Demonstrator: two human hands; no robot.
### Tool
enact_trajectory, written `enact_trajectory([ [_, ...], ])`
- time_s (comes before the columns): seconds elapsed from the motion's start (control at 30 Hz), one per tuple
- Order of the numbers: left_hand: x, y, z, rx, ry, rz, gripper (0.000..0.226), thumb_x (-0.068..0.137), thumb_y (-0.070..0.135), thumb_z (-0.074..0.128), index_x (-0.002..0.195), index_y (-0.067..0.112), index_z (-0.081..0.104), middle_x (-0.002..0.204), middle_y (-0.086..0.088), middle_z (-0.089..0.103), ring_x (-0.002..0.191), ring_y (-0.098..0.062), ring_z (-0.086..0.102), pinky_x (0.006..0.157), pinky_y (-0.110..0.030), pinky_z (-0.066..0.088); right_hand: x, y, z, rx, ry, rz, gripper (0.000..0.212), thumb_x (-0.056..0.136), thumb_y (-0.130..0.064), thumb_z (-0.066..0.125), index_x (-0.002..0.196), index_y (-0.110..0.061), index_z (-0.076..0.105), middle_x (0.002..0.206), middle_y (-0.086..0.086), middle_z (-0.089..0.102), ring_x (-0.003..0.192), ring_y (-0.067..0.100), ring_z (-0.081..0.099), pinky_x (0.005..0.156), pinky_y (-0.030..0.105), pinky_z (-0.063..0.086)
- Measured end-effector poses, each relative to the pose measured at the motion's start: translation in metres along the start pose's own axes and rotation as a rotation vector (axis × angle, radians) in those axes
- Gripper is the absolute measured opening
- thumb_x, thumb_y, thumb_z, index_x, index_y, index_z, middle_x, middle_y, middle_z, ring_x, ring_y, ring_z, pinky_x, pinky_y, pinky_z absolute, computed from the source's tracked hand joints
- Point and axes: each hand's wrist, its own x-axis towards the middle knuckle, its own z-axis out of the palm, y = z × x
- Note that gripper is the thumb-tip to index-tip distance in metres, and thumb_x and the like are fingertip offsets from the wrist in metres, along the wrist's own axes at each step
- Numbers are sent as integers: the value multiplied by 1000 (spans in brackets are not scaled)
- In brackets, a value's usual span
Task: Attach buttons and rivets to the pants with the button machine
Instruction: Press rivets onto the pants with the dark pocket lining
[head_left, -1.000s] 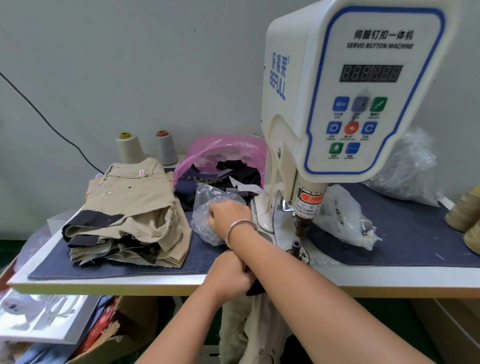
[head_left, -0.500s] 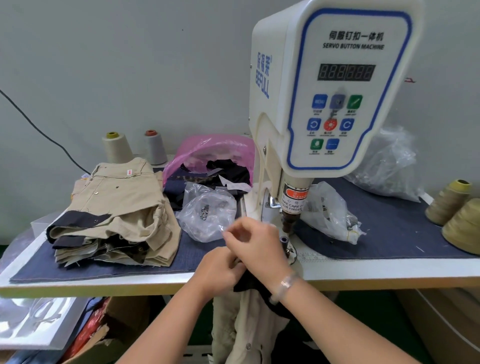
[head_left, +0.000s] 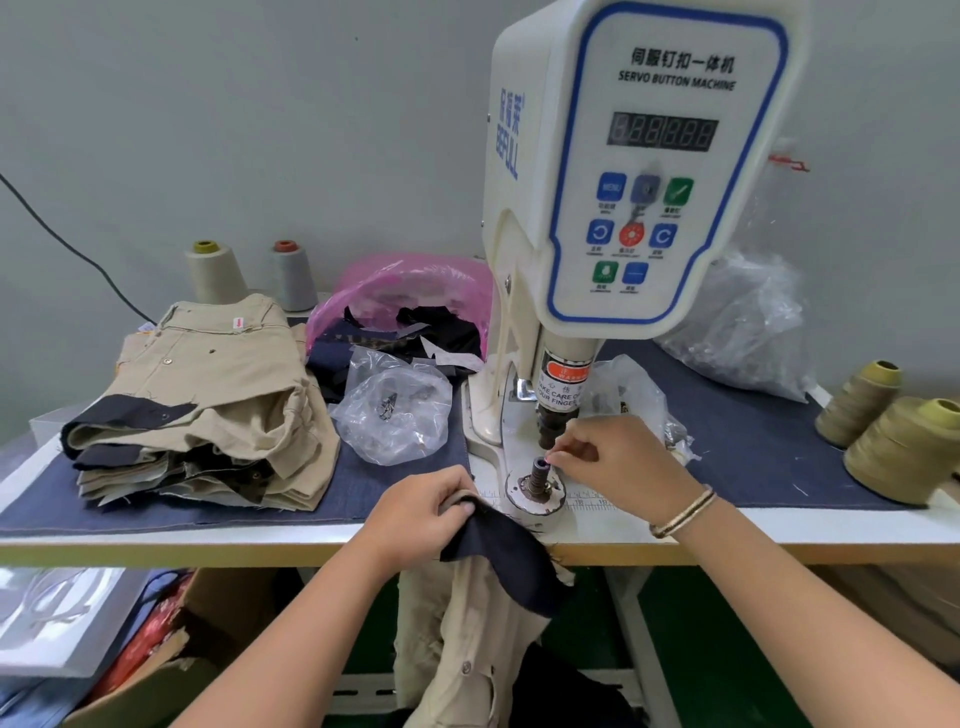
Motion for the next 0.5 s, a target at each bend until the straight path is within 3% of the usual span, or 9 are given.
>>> enact_trajectory([
  [0.13, 0, 1, 0, 0, 8, 1, 29, 89, 18, 58, 73, 41, 49, 71, 17, 59, 72, -5, 52, 75, -31, 44, 4, -2, 0, 38, -30, -4, 11, 81, -22, 73, 72, -20, 66, 55, -16, 54, 58, -2, 53, 61, 14, 38],
  [0.2, -1, 1, -1, -1, 6, 0, 29, 89, 18, 58, 73, 41, 49, 71, 16, 59, 73, -6, 53, 75, -31, 44, 4, -2, 4, 88, -30, 13, 10, 81, -20, 72, 75, -14, 67, 60, -12, 60, 58, -3, 52, 63, 16, 40],
  [0.37, -1, 2, -1, 6, 9, 9, 29, 90, 18, 58, 73, 41, 49, 70, 17, 58, 72, -5, 51, 73, -29, 42, 5, -2, 3, 32, -20, -35, 10, 82, -19, 72, 76, -11, 69, 50, -19, 46, 56, -12, 51, 58, 6, 36],
  [0.5, -1, 2, -1, 4, 5, 6, 29, 89, 19, 58, 73, 41, 49, 70, 17, 58, 71, -4, 51, 70, -27, 41, 2, 2, 3, 61, 3, -51, 8, 81, -18, 72, 84, -11, 75, 59, -17, 56, 54, -8, 52, 60, 7, 37],
])
